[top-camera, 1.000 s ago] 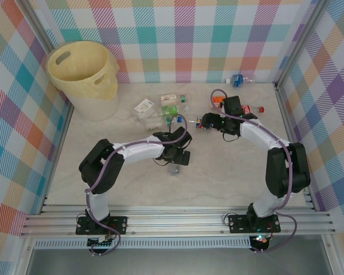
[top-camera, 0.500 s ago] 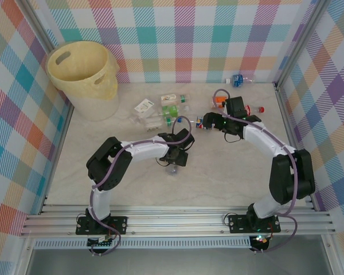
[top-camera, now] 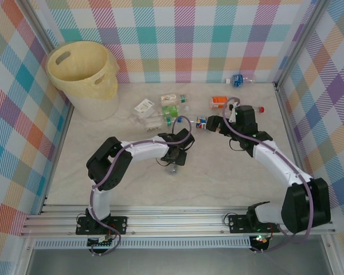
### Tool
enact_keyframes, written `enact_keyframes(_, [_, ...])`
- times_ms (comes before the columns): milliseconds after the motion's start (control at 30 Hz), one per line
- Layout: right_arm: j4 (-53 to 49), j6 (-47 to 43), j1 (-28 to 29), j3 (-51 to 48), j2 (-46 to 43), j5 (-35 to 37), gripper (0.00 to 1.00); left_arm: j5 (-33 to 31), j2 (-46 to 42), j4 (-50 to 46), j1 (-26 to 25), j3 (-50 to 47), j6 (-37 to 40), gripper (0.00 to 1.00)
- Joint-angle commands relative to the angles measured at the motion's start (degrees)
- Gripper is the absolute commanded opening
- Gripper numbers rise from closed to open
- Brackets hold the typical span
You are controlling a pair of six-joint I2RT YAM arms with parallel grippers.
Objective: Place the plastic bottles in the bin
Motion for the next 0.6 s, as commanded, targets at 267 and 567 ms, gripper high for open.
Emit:
enact_keyframes(267, [13.5,-1.2,0.1,-3.9,-4.8,-7.6,1.0,-1.7,-3.1,1.8,3.6,-4.8,0.5,0.49])
enact_keyframes(567, [16.9,-1.7,0.7,-5.0,-5.9,-9.6,1.0,1.0,-7.9,4.1,5.4,-7.1,0.7,0.48])
